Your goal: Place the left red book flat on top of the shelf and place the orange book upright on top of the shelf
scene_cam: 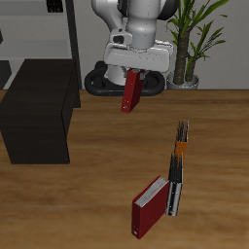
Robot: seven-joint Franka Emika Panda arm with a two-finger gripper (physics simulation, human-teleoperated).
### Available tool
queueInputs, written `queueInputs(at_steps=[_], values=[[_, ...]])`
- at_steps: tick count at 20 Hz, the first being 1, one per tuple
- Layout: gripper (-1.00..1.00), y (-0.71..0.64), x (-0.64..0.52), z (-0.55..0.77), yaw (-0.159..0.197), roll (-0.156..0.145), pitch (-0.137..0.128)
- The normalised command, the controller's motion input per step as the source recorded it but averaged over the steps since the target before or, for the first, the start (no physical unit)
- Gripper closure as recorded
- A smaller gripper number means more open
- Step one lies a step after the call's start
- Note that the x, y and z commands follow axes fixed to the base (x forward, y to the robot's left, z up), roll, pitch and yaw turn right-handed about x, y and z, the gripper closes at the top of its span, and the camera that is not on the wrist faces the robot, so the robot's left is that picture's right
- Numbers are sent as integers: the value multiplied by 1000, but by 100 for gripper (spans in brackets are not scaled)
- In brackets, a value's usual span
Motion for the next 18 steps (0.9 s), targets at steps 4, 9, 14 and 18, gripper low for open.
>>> queueInputs(at_steps=[4,9,14,18], values=[[100,-866,-3,500,81,-101,-62],[100,-683,-114,424,23,-91,-54],[100,-763,-151,394,-20,-129,-71],[100,-639,-88,332,6,-110,-45]])
